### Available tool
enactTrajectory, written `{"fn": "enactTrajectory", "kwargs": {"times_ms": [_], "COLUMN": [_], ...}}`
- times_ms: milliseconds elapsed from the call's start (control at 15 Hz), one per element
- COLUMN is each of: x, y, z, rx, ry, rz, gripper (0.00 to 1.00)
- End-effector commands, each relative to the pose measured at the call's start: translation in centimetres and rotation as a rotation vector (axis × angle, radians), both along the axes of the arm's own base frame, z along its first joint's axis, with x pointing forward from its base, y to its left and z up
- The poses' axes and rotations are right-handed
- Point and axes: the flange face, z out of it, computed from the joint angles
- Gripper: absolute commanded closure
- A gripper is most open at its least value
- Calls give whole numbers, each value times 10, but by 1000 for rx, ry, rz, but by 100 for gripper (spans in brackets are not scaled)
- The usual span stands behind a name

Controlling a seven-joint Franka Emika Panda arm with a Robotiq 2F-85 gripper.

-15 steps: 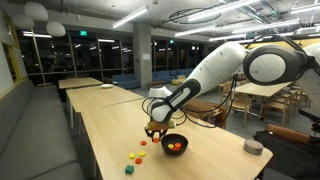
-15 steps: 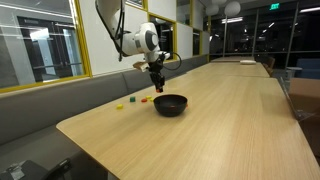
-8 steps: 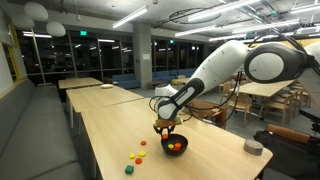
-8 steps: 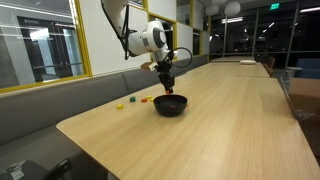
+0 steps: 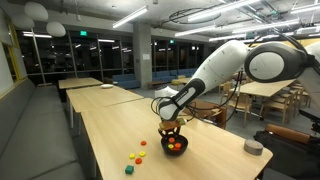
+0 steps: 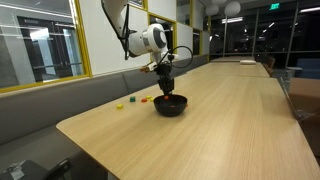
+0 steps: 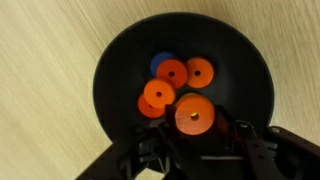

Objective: Put some of the orange discs on the table into the bowl

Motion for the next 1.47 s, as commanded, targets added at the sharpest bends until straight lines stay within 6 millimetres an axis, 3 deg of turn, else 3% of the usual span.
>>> {"fn": "enactTrajectory", "kwargs": {"times_ms": [0, 267, 533, 800, 1400], "x": [-3, 2, 5, 6, -5], "y": [4, 14, 37, 75, 156], "z": [8, 13, 22, 25, 6], "rx": [3, 12, 44, 94, 197], "ry": [27, -16, -82, -184, -164], "rz": [6, 8, 37, 79, 167], "gripper": [29, 1, 0, 1, 0]}}
